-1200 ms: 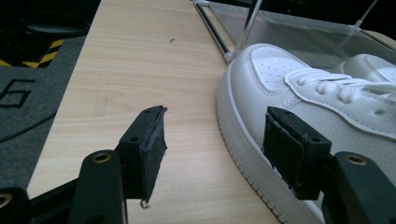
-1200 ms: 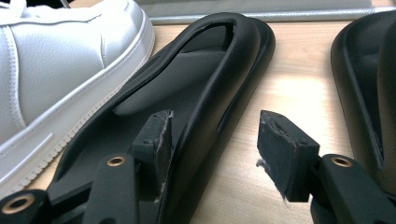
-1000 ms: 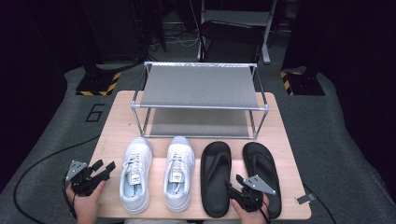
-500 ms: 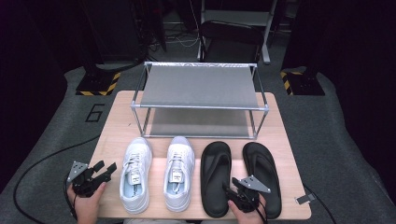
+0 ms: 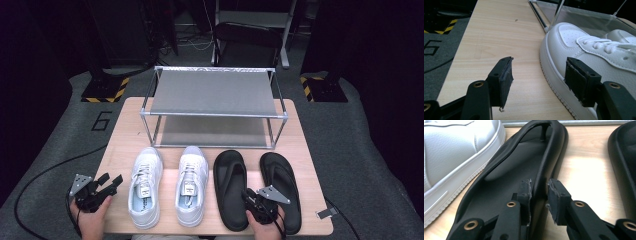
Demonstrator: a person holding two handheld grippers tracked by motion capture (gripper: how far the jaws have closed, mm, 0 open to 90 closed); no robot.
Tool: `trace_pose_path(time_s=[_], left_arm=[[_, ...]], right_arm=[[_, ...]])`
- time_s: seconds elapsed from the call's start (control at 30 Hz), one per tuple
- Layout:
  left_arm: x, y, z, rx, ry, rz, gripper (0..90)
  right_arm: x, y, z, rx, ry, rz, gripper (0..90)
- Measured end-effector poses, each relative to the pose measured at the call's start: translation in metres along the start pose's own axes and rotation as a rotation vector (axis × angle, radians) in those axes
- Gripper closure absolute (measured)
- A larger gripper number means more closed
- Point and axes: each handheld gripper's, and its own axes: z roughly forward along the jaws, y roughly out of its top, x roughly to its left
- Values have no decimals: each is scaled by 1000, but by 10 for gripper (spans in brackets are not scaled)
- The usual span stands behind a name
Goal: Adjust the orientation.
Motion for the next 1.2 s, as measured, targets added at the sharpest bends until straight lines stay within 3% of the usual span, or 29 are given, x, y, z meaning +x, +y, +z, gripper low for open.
trace_pose_path(time_s=[0.17, 0.5, 0.53, 0.6, 0.87, 0.93, 1.2], left_arm=[[1, 0, -1, 4, 0, -3, 389], [1, 0, -1, 3, 0, -9, 389], [1, 0, -1, -1, 2, -11, 389], [1, 0, -1, -4, 0, -18, 388], [2, 0, -2, -9, 8, -24, 389], [2, 0, -2, -10, 8, -24, 388], [1, -1, -3, -7, 13, -26, 389]], right_arm=[[-8, 1, 2, -12, 9, 49, 618], [-13, -1, 4, 26, 55, 97, 551], [-15, -1, 6, 44, 94, 129, 551], [-16, -2, 6, 54, 114, 150, 552], [-13, -7, 0, 52, 81, 182, 536], [-12, -8, -1, 62, 90, 204, 549], [-10, -14, -4, 43, 92, 213, 574]])
